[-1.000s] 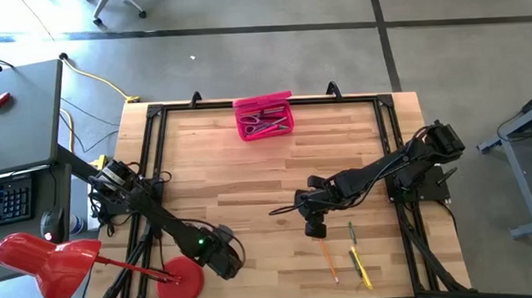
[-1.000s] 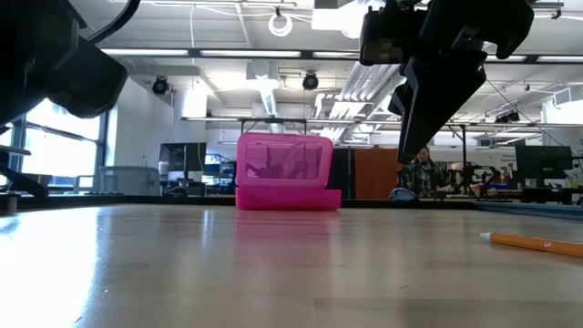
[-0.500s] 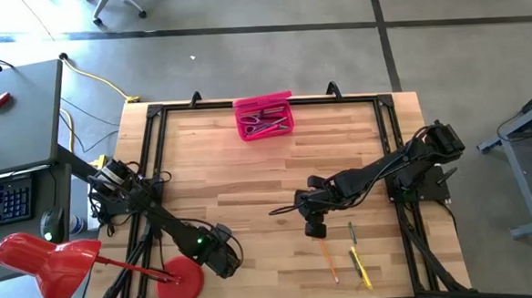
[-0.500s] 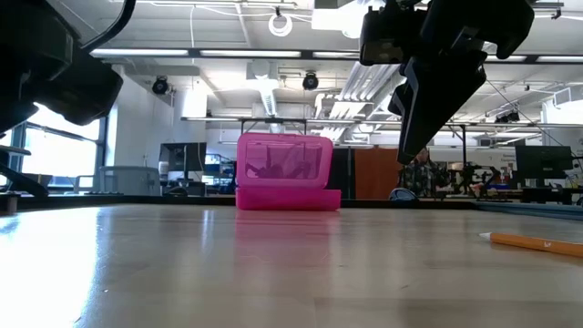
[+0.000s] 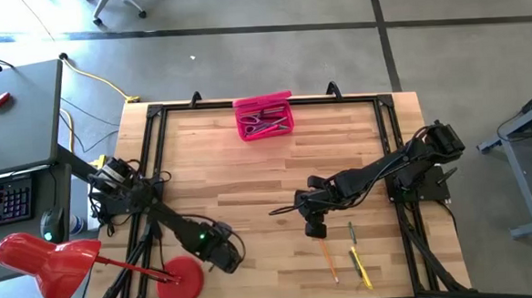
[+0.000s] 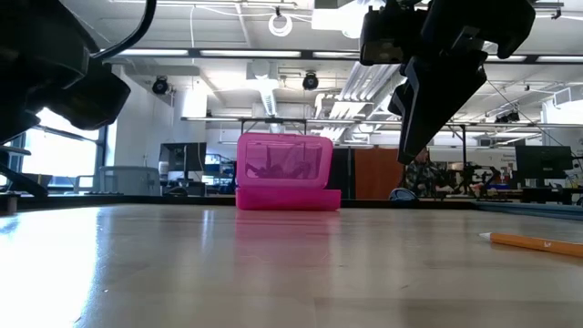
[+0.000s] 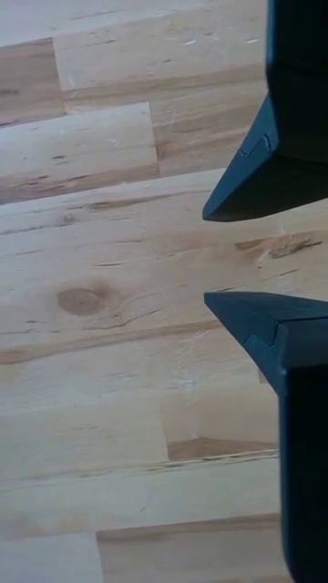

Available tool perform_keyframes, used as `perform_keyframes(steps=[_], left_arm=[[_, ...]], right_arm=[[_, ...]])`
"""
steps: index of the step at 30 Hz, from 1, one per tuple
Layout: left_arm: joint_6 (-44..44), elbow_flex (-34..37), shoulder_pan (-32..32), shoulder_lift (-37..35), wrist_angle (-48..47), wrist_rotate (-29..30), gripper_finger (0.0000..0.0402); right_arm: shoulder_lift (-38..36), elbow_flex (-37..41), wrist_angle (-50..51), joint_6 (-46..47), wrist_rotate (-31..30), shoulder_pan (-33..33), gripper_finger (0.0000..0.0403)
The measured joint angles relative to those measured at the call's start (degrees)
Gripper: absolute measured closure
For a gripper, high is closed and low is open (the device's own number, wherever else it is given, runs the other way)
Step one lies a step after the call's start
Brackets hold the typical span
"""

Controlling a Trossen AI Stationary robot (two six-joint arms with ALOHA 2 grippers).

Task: Pick & place school supplies into a supply box
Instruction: Put the bottom left green crayon into the pink supply box

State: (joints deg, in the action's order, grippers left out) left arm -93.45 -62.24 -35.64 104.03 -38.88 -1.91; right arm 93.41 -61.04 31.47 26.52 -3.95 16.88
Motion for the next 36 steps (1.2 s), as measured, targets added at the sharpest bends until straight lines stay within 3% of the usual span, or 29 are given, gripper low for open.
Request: perform_keyframes(steps=[10,27,36], left_arm=[[7.07,-0.64,4.39,0.17,-0.36,-0.55,0.0352],[23.06,-1.60,13.85,0.31,-0.21,0.58,0.0363],[34.35,-1.62,21.95,0.26,-0.21,0.08,0.0357]], right_arm=[[0.00,0.00,0.00,-0.02,0.07,-0.02,0.0289],[0.00,0.00,0.02,-0.02,0.11,-0.01,0.0289],[0.00,0.00,0.02,-0.02,0.09,-0.02,0.0289]])
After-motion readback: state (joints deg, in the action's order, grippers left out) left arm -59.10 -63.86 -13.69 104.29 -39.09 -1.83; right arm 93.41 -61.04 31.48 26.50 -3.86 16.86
